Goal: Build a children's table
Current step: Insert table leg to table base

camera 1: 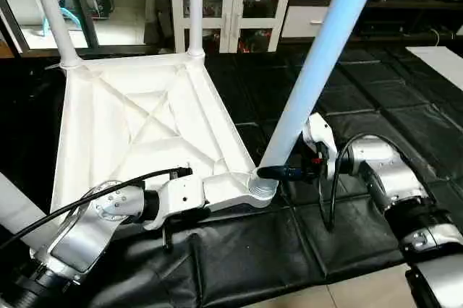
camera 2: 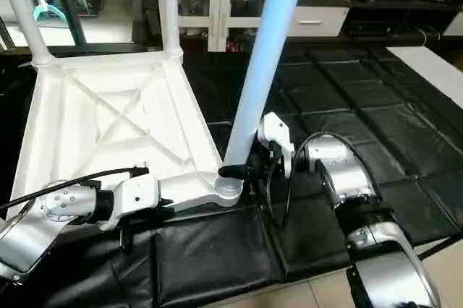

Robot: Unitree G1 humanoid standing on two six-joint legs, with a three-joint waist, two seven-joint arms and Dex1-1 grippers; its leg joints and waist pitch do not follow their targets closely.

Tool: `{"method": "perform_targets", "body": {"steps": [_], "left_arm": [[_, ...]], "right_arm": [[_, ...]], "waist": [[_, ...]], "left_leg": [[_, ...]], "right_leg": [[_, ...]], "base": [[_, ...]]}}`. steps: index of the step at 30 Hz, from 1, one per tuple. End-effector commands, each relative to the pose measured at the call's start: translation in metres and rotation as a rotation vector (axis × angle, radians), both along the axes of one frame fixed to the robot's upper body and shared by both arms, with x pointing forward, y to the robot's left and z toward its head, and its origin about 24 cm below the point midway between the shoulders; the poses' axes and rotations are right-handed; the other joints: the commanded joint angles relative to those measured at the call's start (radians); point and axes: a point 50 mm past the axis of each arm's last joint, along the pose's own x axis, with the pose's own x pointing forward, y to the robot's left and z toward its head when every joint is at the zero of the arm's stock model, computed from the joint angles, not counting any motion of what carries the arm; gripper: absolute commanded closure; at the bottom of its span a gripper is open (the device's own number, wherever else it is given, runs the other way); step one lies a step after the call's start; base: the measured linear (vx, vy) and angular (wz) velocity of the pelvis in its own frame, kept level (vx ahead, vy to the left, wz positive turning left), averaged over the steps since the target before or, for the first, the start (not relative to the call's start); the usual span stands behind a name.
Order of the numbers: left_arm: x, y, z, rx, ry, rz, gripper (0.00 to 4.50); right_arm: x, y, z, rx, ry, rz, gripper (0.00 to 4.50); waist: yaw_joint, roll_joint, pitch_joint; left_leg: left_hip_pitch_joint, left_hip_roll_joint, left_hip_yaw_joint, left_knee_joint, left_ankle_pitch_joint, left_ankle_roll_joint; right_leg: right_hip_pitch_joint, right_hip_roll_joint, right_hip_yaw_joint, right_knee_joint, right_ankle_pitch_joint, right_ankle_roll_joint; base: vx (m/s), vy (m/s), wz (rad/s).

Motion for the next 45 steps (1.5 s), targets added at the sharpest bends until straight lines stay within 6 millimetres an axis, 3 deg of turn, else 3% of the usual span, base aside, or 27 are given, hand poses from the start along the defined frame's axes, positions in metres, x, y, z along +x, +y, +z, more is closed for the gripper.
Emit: {"method": "perform_targets", "body": {"steps": [1, 5, 6, 17, 20, 22, 24, 28, 31, 32, 33, 35, 36, 37, 39, 41, 42, 43, 44, 45], "left_arm": [[-0.015, 0.004, -0.026, 0.102, 0.114, -0.033, 4.50], [-0.014, 0.003, -0.026, 0.097, 0.109, -0.035, 4.50], [-0.014, 0.003, -0.026, 0.097, 0.109, -0.035, 4.50], [-0.013, 0.002, -0.026, 0.093, 0.112, -0.032, 4.50], [-0.013, 0.001, -0.026, 0.087, 0.113, -0.025, 4.50], [-0.007, -0.006, -0.025, 0.078, 0.096, 0.026, 4.50], [-0.003, -0.010, -0.024, 0.070, 0.090, 0.070, 4.50], [0.005, -0.021, -0.020, 0.017, 0.084, 0.129, 4.50], [0.013, -0.037, -0.011, -0.016, 0.085, 0.178, 4.50], [0.014, -0.040, -0.009, -0.019, 0.082, 0.186, 4.50], [0.018, -0.048, -0.004, -0.023, 0.072, 0.212, 4.50], [0.024, -0.058, 0.002, -0.025, 0.055, 0.273, 4.50], [0.026, -0.063, 0.004, -0.031, 0.048, 0.295, 4.50], [0.027, -0.065, 0.004, -0.032, 0.047, 0.302, 4.50], [0.031, -0.075, 0.008, -0.038, 0.034, 0.343, 4.50], [0.036, -0.084, 0.010, -0.044, 0.016, 0.396, 4.50], [0.038, -0.087, 0.011, -0.043, 0.011, 0.418, 4.50], [0.039, -0.089, 0.010, -0.039, 0.006, 0.441, 4.50], [0.040, -0.089, 0.010, -0.035, 0.003, 0.449, 4.50], [0.040, -0.090, 0.009, -0.030, -0.002, 0.459, 4.50]], "right_arm": [[-0.027, -0.029, -0.065, -0.206, 0.253, -0.140, 2.64], [-0.031, -0.030, -0.070, -0.203, 0.277, -0.149, 2.64], [-0.031, -0.030, -0.070, -0.203, 0.277, -0.149, 2.64], [-0.030, -0.026, -0.074, -0.168, 0.285, -0.232, 2.64], [-0.029, -0.027, -0.080, -0.203, 0.297, -0.289, 2.64], [-0.026, -0.027, -0.088, -0.213, 0.321, -0.425, 2.64], [-0.025, -0.026, -0.091, -0.204, 0.339, -0.481, 2.64], [-0.024, -0.023, -0.097, -0.203, 0.339, -0.590, 2.64], [-0.021, -0.017, -0.105, -0.206, 0.355, -0.743, 2.64], [-0.019, -0.016, -0.106, -0.208, 0.352, -0.783, 2.64], [-0.015, -0.014, -0.106, -0.211, 0.344, -0.858, 2.64], [-0.010, -0.007, -0.108, -0.213, 0.353, -0.945, 2.64], [-0.008, -0.006, -0.108, -0.212, 0.351, -0.985, 2.64], [-0.007, -0.005, -0.108, -0.217, 0.346, -0.991, 2.64], [-0.004, 0.001, -0.108, -0.240, 0.302, -1.036, 2.64], [-0.001, 0.009, -0.108, -0.248, 0.264, -1.092, 2.64], [-0.001, 0.012, -0.108, -0.246, 0.257, -1.120, 2.64], [-0.001, 0.016, -0.108, -0.243, 0.255, -1.139, 2.64], [0.000, 0.018, -0.108, -0.243, 0.245, -1.144, 2.64], [0.000, 0.020, -0.108, -0.243, 0.233, -1.151, 2.64]], "waist": [[-0.010, 0.016, 0.013], [-0.009, 0.015, 0.014], [-0.009, 0.019, 0.011], [-0.010, 0.018, 0.013], [-0.012, 0.016, 0.016], [-0.016, 0.015, 0.020], [-0.017, 0.016, 0.019], [-0.024, 0.016, 0.022], [-0.033, 0.017, 0.017], [-0.037, 0.029, 0.021], [-0.039, 0.028, 0.019], [-0.044, 0.028, 0.018], [-0.045, 0.034, 0.020], [-0.047, 0.032, 0.016], [-0.046, 0.031, 0.012], [-0.035, 0.033, 0.009], [-0.021, 0.033, 0.004], [-0.018, 0.033, 0.003], [-0.016, 0.032, 0.004], [-0.016, 0.030, 0.003]], "left_leg": [[0.000, 0.061, -0.018, -0.090, -0.367, 0.020], [0.001, 0.061, -0.019, -0.092, -0.387, 0.014], [0.005, 0.061, -0.018, -0.091, -0.392, 0.011], [0.005, 0.063, -0.023, -0.096, -0.434, -0.003], [0.005, 0.062, -0.027, -0.097, -0.464, -0.010], [0.004, 0.061, -0.031, -0.099, -0.482, -0.019], [0.011, 0.059, -0.032, -0.098, -0.497, -0.031], [0.014, 0.056, -0.034, -0.097, -0.530, -0.031], [0.008, 0.059, -0.031, -0.103, -0.483, -0.033], [0.003, 0.058, -0.030, -0.106, -0.478, -0.041], [0.000, 0.058, -0.031, -0.107, -0.472, -0.045], [0.001, 0.058, -0.027, -0.105, -0.457, -0.049], [0.001, 0.058, -0.027, -0.104, -0.452, -0.052], [0.002, 0.056, -0.024, -0.101, -0.439, -0.049], [0.002, 0.058, -0.016, -0.097, -0.381, -0.038], [0.013, 0.061, -0.003, -0.093, -0.345, -0.032], [0.020, 0.063, 0.009, -0.087, -0.271, -0.033], [0.021, 0.062, 0.013, -0.084, -0.242, -0.032], [0.001, 0.062, 0.012, -0.086, -0.192, -0.033], [-0.006, 0.061, 0.011, -0.088, -0.171, -0.033]], "right_leg": [[-0.027, -0.077, 0.059, -0.110, -0.337, -0.145], [-0.031, -0.078, 0.060, -0.113, -0.374, -0.135], [-0.032, -0.078, 0.061, -0.115, -0.375, -0.133], [-0.039, -0.080, 0.061, -0.121, -0.456, -0.107], [-0.044, -0.082, 0.062, -0.126, -0.520, -0.084], [-0.049, -0.083, 0.062, -0.129, -0.561, -0.066], [-0.055, -0.083, 0.062, -0.134, -0.592, -0.052], [-0.062, -0.083, 0.059, -0.141, -0.621, -0.032], [-0.056, -0.079, 0.060, -0.132, -0.507, -0.060], [-0.054, -0.077, 0.057, -0.131, -0.461, -0.069], [-0.049, -0.075, 0.054, -0.126, -0.424, -0.077], [-0.050, -0.076, 0.056, -0.124, -0.379, -0.096], [-0.050, -0.076, 0.056, -0.120, -0.364, -0.103], [-0.048, -0.075, 0.055, -0.121, -0.334, -0.110], [-0.044, -0.071, 0.057, -0.116, -0.241, -0.131], [-0.050, -0.067, 0.056, -0.116, -0.182, -0.147], [-0.050, -0.062, 0.058, -0.110, -0.080, -0.164], [-0.049, -0.059, 0.057, -0.106, -0.035, -0.168], [-0.030, -0.060, 0.055, -0.092, 0.044, -0.170], [-0.022, -0.062, 0.054, -0.089, 0.070, -0.167]], "base": [[0.000, 0.000, 0.00], [0.000, 0.000, 0.00], [0.000, 0.000, 0.00], [0.000, 0.000, 0.00], [0.000, 0.000, 0.00], [0.000, 0.000, 0.00], [0.000, 0.000, 0.00], [0.000, 0.000, 0.00], [0.000, 0.000, 0.00], [0.000, 0.000, 0.00], [0.000, 0.000, 0.00], [0.000, 0.000, 0.00], [0.000, 0.000, 0.00], [0.000, 0.000, 0.00], [0.000, 0.000, 0.00], [0.000, 0.000, 0.00], [0.056, -0.016, 0.24], [0.066, -0.010, 0.19], [0.066, -0.010, 0.19], [0.058, 0.004, 0.02]]}}
